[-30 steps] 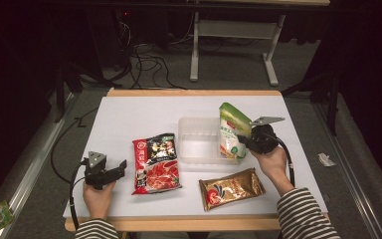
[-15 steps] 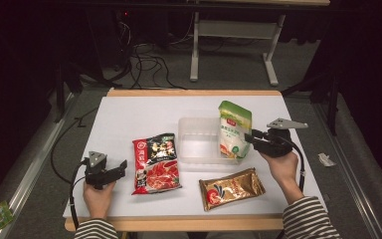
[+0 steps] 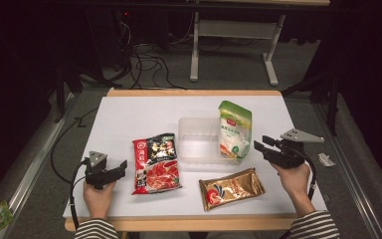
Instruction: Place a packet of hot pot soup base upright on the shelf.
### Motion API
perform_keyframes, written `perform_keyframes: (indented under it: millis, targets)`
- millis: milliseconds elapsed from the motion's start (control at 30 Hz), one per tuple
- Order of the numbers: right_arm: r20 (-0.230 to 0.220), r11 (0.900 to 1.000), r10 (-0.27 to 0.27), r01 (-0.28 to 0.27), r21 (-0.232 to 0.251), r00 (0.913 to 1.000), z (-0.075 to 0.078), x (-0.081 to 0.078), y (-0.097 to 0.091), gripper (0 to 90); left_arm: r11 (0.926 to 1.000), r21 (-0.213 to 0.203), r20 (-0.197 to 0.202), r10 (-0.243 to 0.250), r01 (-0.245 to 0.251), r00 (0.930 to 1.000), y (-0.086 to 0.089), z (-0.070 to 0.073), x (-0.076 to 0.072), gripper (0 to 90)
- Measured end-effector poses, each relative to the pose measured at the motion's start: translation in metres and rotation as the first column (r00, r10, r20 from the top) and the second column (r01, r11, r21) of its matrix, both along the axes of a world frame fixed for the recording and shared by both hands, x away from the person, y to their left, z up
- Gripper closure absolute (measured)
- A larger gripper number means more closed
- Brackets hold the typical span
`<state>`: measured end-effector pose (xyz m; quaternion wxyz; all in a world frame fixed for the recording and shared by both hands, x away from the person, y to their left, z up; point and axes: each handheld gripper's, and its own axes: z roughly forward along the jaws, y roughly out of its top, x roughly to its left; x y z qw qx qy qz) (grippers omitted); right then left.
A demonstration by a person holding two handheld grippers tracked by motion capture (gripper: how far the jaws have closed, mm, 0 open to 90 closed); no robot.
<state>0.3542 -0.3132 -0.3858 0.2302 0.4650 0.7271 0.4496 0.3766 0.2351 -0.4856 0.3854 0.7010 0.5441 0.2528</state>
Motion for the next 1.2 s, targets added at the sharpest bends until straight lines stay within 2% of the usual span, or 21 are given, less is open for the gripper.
perform_keyframes:
  millis: [300,433,533,600,767,833,867,1200]
  targets:
    - [-0.011,0.9995,-0.029,0.029,0.014,0.9995,-0.013,-0.017,-0.009,53.6,1.0000,0.003,-0.005,-0.002,0.002,1.0000,0.000,0.000,0.001,20.0]
    - [-0.029,0.9992,-0.039,0.039,0.002,0.9988,-0.018,-0.023,-0.009,51.6,1.0000,-0.002,-0.011,-0.004,0.004,0.9999,0.000,0.000,0.001,19.9]
    - [-0.037,0.9993,-0.036,0.036,0.005,0.9987,-0.022,-0.027,-0.011,50.4,1.0000,-0.005,0.000,-0.003,0.003,1.0000,0.000,0.000,0.000,19.5]
    - [-0.048,0.9990,-0.041,0.041,0.015,0.9980,-0.025,-0.031,-0.012,50.6,1.0000,-0.006,0.007,-0.001,0.001,1.0000,0.000,0.000,0.000,19.8]
    - [-0.084,0.9989,-0.039,0.041,0.023,0.9958,-0.038,-0.041,-0.013,52.4,1.0000,0.002,-0.006,-0.004,0.004,1.0000,0.000,0.000,0.001,19.8]
    - [-0.078,0.9987,-0.044,0.046,0.023,0.9960,-0.041,-0.044,-0.012,53.2,1.0000,0.006,-0.003,-0.002,0.002,1.0000,-0.001,0.000,0.000,19.8]
    - [-0.089,0.9987,-0.037,0.040,0.031,0.9954,-0.044,-0.045,-0.012,54.0,1.0000,0.006,-0.002,0.000,0.000,1.0000,-0.001,0.000,0.000,19.8]
    - [-0.155,0.9989,-0.021,0.027,0.037,0.9878,-0.066,-0.053,-0.010,55.2,0.9999,0.015,-0.005,-0.003,0.003,1.0000,-0.001,0.000,0.001,19.9]
